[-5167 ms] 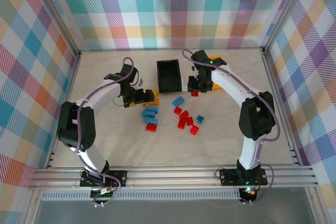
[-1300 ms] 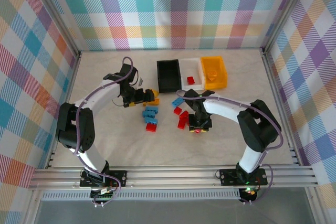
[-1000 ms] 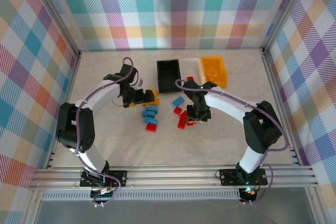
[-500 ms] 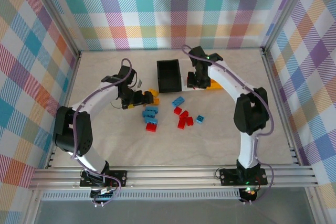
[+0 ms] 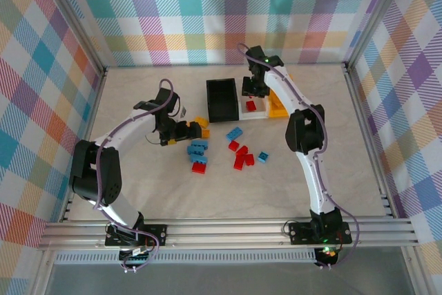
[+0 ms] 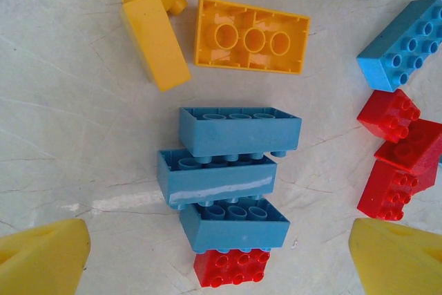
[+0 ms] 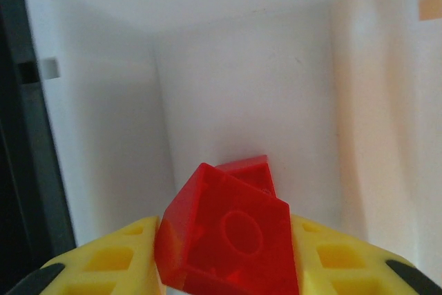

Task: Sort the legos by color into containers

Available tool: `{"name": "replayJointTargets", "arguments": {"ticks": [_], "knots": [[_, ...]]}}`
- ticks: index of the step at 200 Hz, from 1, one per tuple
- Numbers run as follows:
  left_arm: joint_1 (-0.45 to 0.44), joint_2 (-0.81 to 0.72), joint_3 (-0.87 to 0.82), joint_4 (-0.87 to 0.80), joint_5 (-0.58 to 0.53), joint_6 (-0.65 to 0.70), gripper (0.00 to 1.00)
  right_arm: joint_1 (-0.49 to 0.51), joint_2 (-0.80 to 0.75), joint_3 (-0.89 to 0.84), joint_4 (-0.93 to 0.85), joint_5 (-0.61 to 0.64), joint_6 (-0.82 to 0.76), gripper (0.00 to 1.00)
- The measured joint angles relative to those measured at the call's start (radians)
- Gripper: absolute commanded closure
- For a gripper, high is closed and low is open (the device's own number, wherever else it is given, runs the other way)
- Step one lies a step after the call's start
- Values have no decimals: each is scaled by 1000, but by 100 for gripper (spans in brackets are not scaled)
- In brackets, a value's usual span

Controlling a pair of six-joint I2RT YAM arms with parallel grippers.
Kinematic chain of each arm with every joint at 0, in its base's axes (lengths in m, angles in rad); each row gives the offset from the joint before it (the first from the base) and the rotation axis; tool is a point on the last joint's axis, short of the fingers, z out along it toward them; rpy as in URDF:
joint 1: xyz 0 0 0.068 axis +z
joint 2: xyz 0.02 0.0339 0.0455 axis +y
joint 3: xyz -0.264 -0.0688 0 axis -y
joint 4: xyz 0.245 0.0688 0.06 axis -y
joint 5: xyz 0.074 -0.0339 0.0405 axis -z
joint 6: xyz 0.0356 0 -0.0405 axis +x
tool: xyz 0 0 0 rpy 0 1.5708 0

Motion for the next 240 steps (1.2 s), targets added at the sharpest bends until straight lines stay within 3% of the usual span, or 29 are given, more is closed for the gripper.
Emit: {"name": "replayJointTargets", "arguments": {"ticks": [67, 104, 144, 167, 205, 240], "knots": [[0, 16, 2, -8, 0, 0, 3, -12, 13, -2, -15, -37, -2, 48], [0, 32, 17, -6, 0, 0, 3, -13, -68, -85, -15, -45, -24, 41], [0, 35, 21, 4, 0, -3, 3, -11, -249, -268, -5, -64, -31, 41], [0, 35, 21, 4, 0, -3, 2, 11, -386, -464, 24, -75, -31, 41], [0, 38, 21, 5, 1, -3, 3, 150, -589, -867, 55, -105, -19, 41], [0, 48, 24, 4, 8, -3, 2, 232, -610, -1056, 88, -147, 6, 40]]}}
